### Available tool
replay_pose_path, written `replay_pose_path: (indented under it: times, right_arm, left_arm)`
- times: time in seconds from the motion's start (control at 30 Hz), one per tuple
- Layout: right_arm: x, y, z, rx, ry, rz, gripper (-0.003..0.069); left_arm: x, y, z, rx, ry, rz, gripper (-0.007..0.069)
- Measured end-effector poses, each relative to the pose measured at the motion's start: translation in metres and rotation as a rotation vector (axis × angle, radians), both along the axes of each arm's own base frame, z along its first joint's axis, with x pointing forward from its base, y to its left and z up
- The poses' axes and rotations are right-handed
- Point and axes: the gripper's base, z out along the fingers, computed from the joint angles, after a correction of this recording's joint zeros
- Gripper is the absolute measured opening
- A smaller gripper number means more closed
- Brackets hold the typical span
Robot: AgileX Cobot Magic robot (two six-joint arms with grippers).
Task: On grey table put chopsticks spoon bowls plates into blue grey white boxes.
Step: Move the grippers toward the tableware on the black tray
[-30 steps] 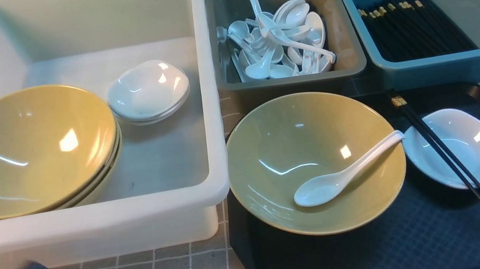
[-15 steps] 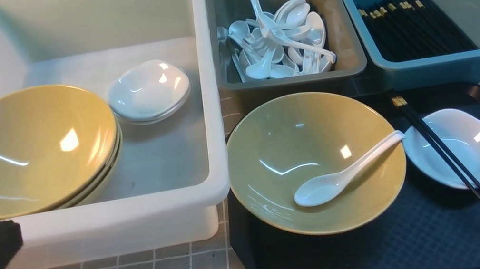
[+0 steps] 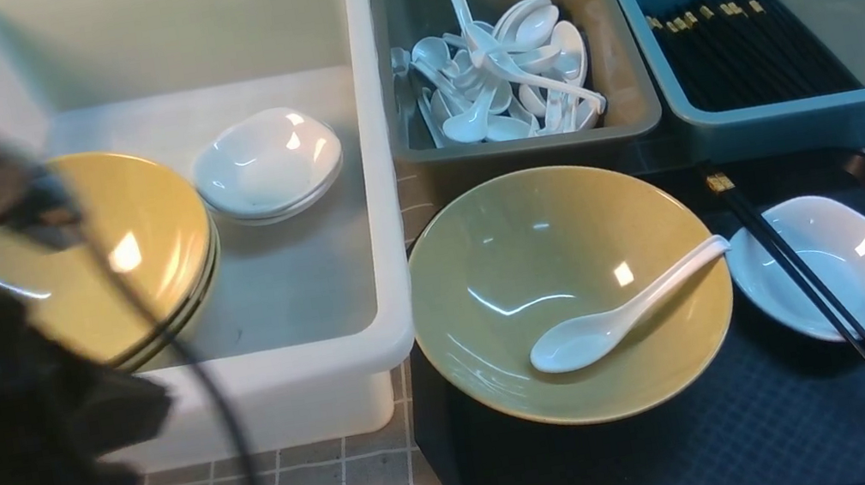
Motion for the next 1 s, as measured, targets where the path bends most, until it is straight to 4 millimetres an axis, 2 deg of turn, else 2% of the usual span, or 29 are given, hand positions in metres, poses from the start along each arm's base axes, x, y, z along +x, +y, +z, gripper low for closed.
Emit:
replay_pose_path:
  times: [0.03, 0.07, 0.2, 0.27, 0.37, 0.4, 0.47, 0.5, 0.57, 0.63, 0.67, 0.77, 1.0]
  right_arm:
    - [0.002, 0.000, 0.000, -0.001, 0.003, 0.000, 0.0004]
    - [0.019, 0.005, 0.002, 0.006, 0.022, -0.002, 0.0006]
    - [0.066, 0.016, 0.009, 0.013, 0.032, -0.004, 0.0039]
    - [0.080, 0.020, 0.007, 0.018, 0.042, -0.004, 0.0062]
    - [0.102, 0.027, 0.006, 0.034, 0.056, -0.007, 0.0132]
    - [0.113, 0.030, 0.000, 0.042, 0.079, -0.010, 0.0179]
    - [0.130, 0.035, -0.013, 0.048, 0.112, -0.014, 0.0283]
    - [0.130, 0.035, -0.013, 0.048, 0.109, -0.014, 0.0293]
    - [0.146, 0.039, -0.032, 0.040, 0.145, -0.017, 0.0392]
    - [0.157, 0.041, -0.046, 0.034, 0.168, -0.019, 0.0449]
    - [0.157, 0.041, -0.045, 0.035, 0.165, -0.019, 0.0452]
    - [0.173, 0.044, -0.063, 0.031, 0.180, -0.022, 0.0480]
    - [0.192, 0.044, -0.084, 0.022, 0.210, -0.037, 0.0476]
  left_arm:
    - [0.000, -0.003, 0.001, -0.001, -0.002, -0.016, -0.0008]
    - [0.009, -0.022, 0.001, 0.009, 0.019, -0.083, -0.0008]
    - [0.019, -0.058, -0.003, 0.016, 0.028, -0.199, -0.0008]
    - [0.019, -0.066, -0.006, 0.021, 0.033, -0.227, -0.0008]
    - [0.020, -0.077, -0.014, 0.037, 0.057, -0.264, -0.0008]
    - [0.020, -0.082, -0.018, 0.045, 0.067, -0.281, -0.0008]
    - [0.020, -0.084, -0.020, 0.051, 0.083, -0.291, -0.0008]
    - [0.019, -0.084, -0.020, 0.051, 0.083, -0.292, -0.0008]
    - [0.019, -0.084, -0.021, 0.055, 0.090, -0.295, -0.0008]
    - [0.019, -0.084, -0.021, 0.056, 0.091, -0.296, -0.0008]
    - [0.019, -0.084, -0.021, 0.056, 0.091, -0.296, -0.0008]
    - [0.019, -0.084, -0.021, 0.056, 0.091, -0.296, -0.0008]
    - [0.019, -0.084, -0.021, 0.055, 0.089, -0.295, -0.0008]
